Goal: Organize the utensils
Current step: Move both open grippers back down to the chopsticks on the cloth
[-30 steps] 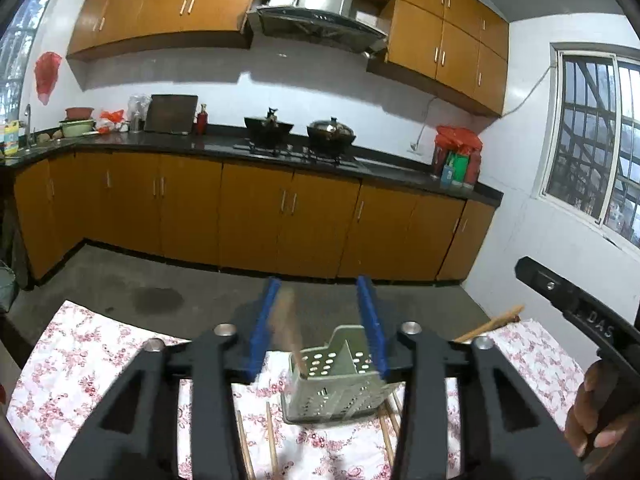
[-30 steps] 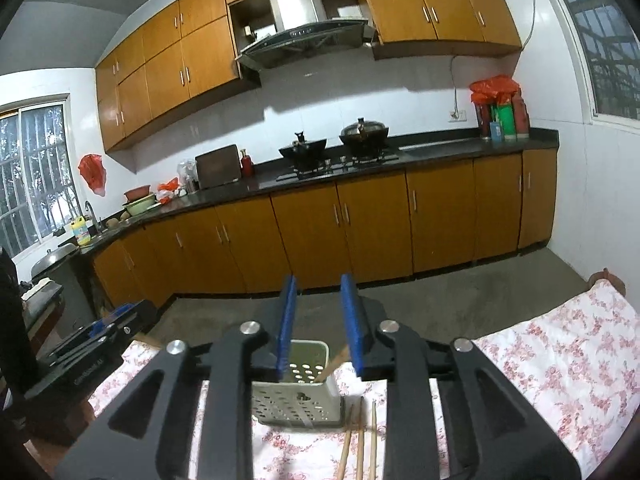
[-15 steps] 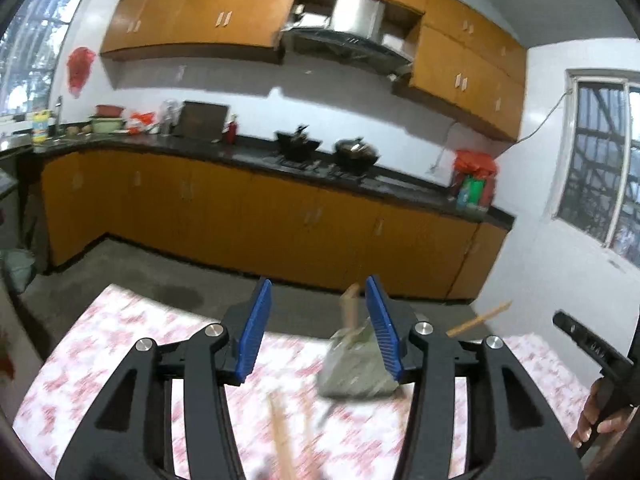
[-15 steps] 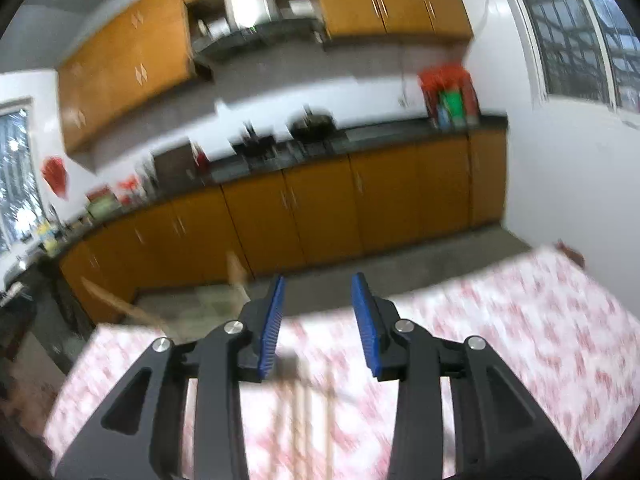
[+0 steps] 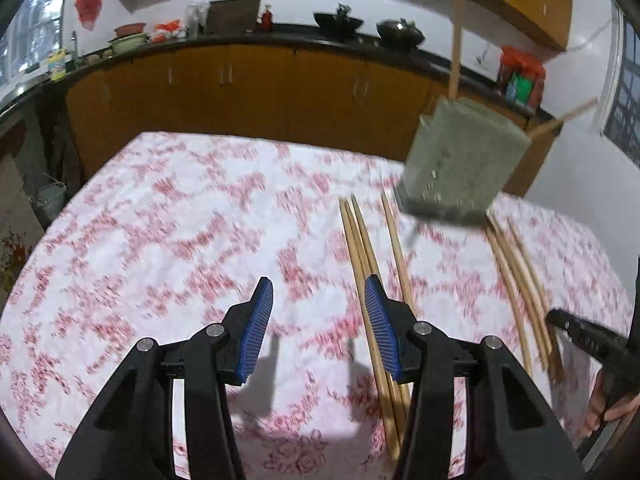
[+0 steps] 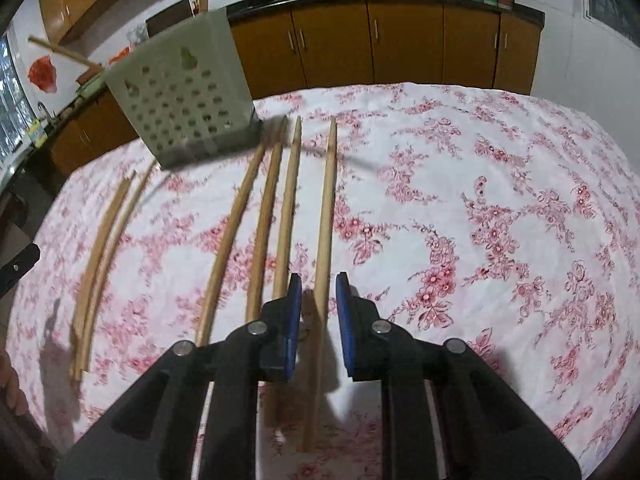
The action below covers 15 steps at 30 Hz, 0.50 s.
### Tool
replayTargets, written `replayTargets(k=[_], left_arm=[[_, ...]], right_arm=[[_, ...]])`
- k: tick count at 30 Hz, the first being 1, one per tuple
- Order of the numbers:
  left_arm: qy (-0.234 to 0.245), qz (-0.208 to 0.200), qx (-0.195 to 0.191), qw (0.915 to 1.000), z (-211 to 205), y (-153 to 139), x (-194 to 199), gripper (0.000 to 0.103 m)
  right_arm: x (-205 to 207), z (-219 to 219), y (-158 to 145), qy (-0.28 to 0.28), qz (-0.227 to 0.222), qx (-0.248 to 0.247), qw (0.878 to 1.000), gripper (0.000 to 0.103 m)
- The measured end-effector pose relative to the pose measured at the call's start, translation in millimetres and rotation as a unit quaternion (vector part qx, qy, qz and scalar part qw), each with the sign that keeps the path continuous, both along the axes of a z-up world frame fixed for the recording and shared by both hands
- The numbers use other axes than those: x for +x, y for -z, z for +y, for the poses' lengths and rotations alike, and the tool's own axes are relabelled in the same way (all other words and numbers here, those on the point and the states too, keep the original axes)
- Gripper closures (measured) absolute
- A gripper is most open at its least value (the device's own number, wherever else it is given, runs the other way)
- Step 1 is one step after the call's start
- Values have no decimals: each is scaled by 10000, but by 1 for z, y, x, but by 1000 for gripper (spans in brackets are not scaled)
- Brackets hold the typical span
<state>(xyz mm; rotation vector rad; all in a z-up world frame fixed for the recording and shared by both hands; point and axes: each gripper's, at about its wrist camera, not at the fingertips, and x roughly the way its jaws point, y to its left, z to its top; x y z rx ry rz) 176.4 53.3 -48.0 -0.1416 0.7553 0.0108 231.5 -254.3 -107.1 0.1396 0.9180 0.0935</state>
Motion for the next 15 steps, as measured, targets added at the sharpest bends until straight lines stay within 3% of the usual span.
replayTargets(k=[3, 8, 15], left_arm=[[186, 135, 24, 9997, -10, 10, -1, 61], [438, 326, 18, 9985, -22, 25, -1, 70], [597, 576, 138, 9965, -32, 40, 0, 79]], right_arm=[[1, 1, 2, 23, -61, -249, 9997, 95], [4, -14, 2, 347, -76, -185, 9992, 95], [4, -17, 2, 329, -103, -228, 9991, 95]])
